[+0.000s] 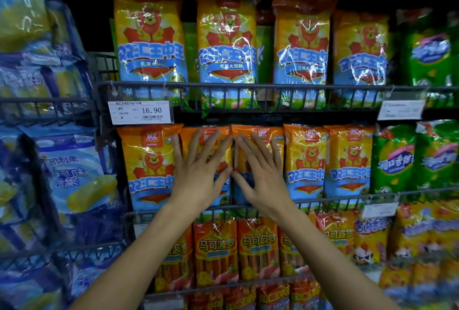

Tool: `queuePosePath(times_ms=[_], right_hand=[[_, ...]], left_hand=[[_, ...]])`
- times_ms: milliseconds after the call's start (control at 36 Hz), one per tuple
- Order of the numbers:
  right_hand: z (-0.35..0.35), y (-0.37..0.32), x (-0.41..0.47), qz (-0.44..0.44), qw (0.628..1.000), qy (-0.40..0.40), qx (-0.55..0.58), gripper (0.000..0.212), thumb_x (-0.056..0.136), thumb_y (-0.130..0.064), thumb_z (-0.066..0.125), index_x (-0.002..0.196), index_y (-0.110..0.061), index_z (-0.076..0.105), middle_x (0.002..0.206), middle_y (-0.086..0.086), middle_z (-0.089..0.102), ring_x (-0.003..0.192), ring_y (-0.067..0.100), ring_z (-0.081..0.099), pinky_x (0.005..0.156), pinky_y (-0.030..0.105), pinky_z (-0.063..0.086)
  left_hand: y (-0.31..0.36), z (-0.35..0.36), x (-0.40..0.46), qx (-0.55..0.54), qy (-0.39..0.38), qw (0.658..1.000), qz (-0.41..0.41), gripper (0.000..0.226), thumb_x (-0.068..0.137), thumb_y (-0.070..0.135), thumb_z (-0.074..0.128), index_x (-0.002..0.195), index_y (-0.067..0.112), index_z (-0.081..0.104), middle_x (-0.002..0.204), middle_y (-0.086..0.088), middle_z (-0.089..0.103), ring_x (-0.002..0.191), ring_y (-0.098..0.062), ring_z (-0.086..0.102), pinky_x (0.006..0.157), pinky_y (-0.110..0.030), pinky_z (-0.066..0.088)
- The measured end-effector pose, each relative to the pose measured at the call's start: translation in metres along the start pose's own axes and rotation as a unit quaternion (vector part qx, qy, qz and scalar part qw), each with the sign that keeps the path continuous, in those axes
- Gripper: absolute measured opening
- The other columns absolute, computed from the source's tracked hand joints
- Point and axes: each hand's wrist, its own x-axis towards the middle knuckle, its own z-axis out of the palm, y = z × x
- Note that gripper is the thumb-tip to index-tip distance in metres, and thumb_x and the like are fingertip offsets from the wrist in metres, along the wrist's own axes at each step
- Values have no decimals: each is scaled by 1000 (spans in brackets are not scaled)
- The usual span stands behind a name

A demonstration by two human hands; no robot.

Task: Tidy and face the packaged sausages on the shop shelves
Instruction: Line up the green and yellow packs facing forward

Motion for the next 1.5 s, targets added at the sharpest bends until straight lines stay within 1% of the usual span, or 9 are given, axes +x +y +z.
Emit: queuePosePath(times_ms=[167, 278, 528, 611, 833, 1000, 1222, 1361, 1500], right_hand=[[-2, -6, -41, 124, 990, 54, 31, 80, 101, -45, 61, 164, -21, 16, 173, -1, 1, 159, 25, -5, 129, 44, 0], [2, -5, -44, 112, 993, 16, 32, 90, 97, -46, 67, 164, -21, 13, 172, 0, -8, 159, 26, -10, 127, 34, -5], [-9, 0, -51, 94, 994, -22, 53, 82, 99, -40, 65, 164, -27, 16, 173, -7, -3, 159, 22, -7, 127, 49, 15], [-3, -2, -60, 98, 994, -12, 42, 76, 101, -41, 61, 163, -24, 20, 173, -4, 2, 159, 24, -4, 126, 53, 21], [-8, 2, -75, 82, 995, -26, 42, 67, 104, -38, 60, 161, -23, 28, 172, -4, 9, 159, 19, 4, 128, 48, 18], [-7, 8, -112, 108, 993, -14, 48, 62, 103, -32, 63, 158, -20, 37, 169, -3, 23, 158, 20, 14, 125, 53, 25], [-23, -2, -117, 197, 979, 1, -46, 84, 94, -69, 52, 157, -16, 38, 155, -1, 44, 148, 20, 32, 122, 44, 29], [-16, -8, -107, 216, 973, -63, -60, 98, 88, -82, 39, 162, -18, 25, 165, -1, 30, 153, 23, 18, 124, 48, 20], [-7, -6, -103, 230, 972, -39, 31, 91, 90, -72, 50, 161, -21, 28, 168, -4, 21, 155, 17, 5, 123, 44, 15]], left_hand=[[1, 8, -36, -50, 17, 998, 43, 71, 104, 51, 38, 165, 29, 8, 173, 3, -1, 159, -29, -5, 124, -66, 9], [2, 15, -47, -48, 1, 998, 47, 72, 104, 51, 40, 165, 29, 8, 173, 1, -4, 159, -30, -7, 124, -64, 9], [18, 21, -47, -65, 14, 995, 76, 68, 105, 46, 45, 164, 31, 15, 173, 2, 3, 159, -31, -1, 123, -65, 10], [31, 29, -50, -20, -5, 996, 87, 61, 108, 52, 32, 164, 36, 13, 173, 5, 3, 159, -31, -2, 123, -66, 13], [30, 27, -55, -2, -21, 997, 80, 59, 108, 51, 30, 163, 37, 14, 173, 7, 4, 159, -30, -4, 124, -65, 10], [37, 29, -73, -13, -41, 997, 68, 65, 107, 55, 28, 165, 31, 9, 173, 5, 8, 159, -33, -6, 125, -65, 6], [63, 26, -90, -11, -65, 998, 12, 67, 104, 58, 27, 161, 23, 32, 160, 2, 44, 159, -34, 1, 127, -55, 13], [75, 24, -92, -12, -65, 998, -15, 69, 102, 58, 23, 159, 21, 36, 159, 2, 44, 158, -36, 5, 126, -53, 14], [73, 30, -92, -78, -53, 995, -20, 67, 107, 57, 15, 158, 21, 39, 161, 6, 41, 159, -33, 3, 126, -52, 13]])
